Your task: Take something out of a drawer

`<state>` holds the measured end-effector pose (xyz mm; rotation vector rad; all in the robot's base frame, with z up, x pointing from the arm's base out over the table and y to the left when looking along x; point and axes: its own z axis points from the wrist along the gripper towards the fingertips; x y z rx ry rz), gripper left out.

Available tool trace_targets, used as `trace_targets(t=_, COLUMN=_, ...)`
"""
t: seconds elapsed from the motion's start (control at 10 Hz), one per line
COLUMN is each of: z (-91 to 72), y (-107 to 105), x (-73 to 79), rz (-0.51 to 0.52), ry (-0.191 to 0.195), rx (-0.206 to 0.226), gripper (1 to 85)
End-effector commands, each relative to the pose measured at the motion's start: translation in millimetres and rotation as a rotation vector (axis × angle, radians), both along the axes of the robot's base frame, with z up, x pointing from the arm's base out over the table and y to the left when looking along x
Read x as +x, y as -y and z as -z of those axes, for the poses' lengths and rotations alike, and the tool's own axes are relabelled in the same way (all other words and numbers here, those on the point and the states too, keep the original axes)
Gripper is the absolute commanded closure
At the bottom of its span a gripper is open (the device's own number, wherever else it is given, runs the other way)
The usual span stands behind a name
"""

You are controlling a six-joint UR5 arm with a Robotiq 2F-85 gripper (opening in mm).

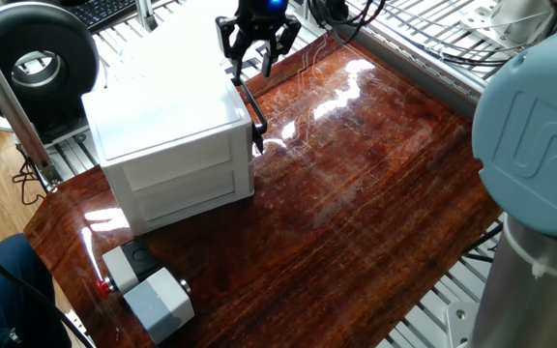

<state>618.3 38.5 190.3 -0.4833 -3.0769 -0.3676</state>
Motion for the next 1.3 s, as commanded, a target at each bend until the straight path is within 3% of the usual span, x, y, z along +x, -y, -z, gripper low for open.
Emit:
trace_targets(t=0.0, z=5.8, y=0.6, x=-0.8, rz=-0.029, ry=0.014, rx=0.017, gripper=34.0)
trace_targets(t=0.4, z=16.5, y=11.3, x=-8.3, rz=-0.060, ry=0.031, rx=0.020, gripper=34.0)
trace_targets(t=1.0, z=30.6, y=10.1, x=0.4, rz=-0.057, ry=0.068, rx=0.020, gripper=34.0)
trace_targets(t=1.2, z=31.0, y=9.0, x=-0.3, rz=-0.056, ry=0.065, rx=0.022, gripper=34.3)
